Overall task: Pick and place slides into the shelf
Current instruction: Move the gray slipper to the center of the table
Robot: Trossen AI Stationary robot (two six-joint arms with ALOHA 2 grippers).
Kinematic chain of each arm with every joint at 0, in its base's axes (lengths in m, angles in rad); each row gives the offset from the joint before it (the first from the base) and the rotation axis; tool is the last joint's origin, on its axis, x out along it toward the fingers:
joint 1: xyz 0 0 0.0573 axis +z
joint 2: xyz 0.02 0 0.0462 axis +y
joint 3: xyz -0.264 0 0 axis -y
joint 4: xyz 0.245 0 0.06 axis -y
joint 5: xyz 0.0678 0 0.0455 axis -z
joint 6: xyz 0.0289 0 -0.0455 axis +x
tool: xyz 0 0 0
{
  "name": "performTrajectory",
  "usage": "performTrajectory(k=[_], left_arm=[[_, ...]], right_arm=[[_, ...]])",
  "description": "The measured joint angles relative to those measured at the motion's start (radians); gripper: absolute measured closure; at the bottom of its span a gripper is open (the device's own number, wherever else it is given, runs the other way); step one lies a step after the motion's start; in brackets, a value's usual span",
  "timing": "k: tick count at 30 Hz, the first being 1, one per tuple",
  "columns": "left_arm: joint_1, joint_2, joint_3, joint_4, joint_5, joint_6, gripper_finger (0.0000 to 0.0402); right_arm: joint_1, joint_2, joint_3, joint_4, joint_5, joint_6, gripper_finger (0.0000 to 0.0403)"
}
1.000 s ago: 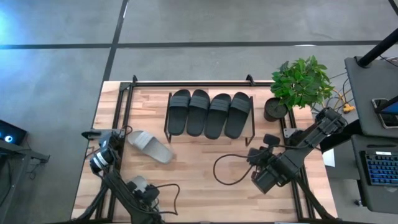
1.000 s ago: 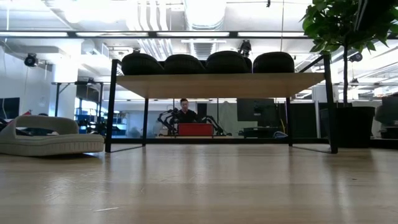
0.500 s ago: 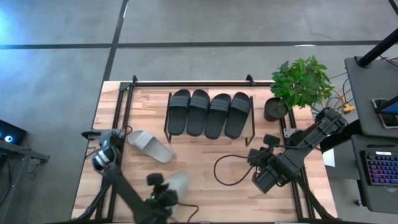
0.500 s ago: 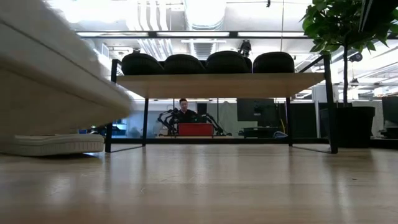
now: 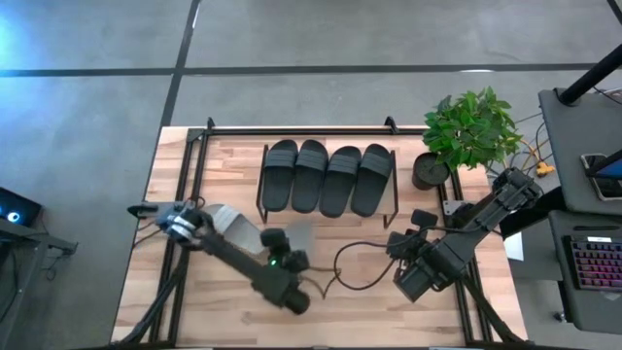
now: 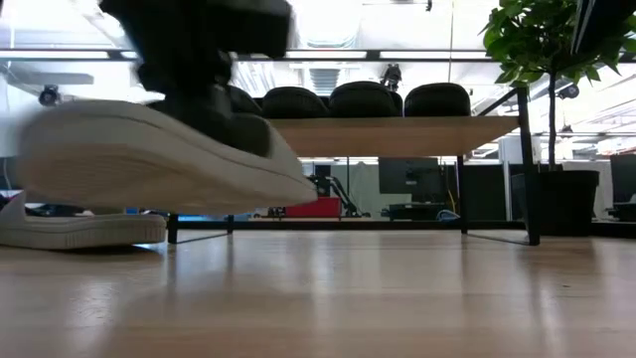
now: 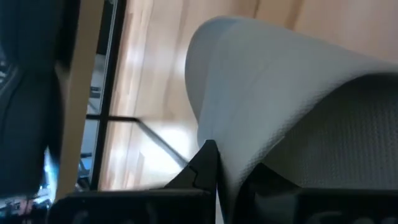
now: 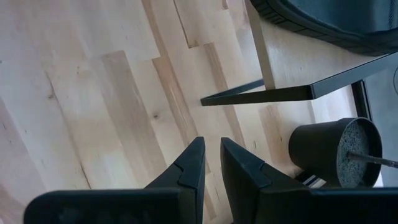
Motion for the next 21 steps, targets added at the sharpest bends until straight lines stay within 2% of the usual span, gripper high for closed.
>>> performTrajectory(k=[3, 6, 8, 11, 15, 21], left_arm=[[0.054, 0.000, -0.013, 0.059, 0.003, 0.042, 0.0397], [0.106, 0.003, -0.022, 0.088, 0.056, 0.050, 0.0374], [0.133, 0.007, -0.027, 0.093, 0.086, 0.044, 0.0350], [0.151, 0.008, -0.027, 0.094, 0.062, 0.042, 0.0308], [0.149, 0.008, -0.012, 0.094, 0.023, 0.047, 0.0245], [0.127, 0.007, 0.025, 0.081, 0.024, 0.050, 0.0171]], right_arm=[[0.000, 0.000, 0.000, 0.000, 0.000, 0.000, 0.0360], [0.000, 0.000, 0.000, 0.000, 0.000, 0.000, 0.0360], [0.000, 0.000, 0.000, 0.000, 0.000, 0.000, 0.0360], [0.001, 0.000, 0.000, 0.000, -0.008, 0.001, 0.0360], [0.001, 0.000, 0.000, 0.000, -0.036, 0.001, 0.0360], [0.001, 0.000, -0.001, 0.000, -0.039, 0.001, 0.0360]])
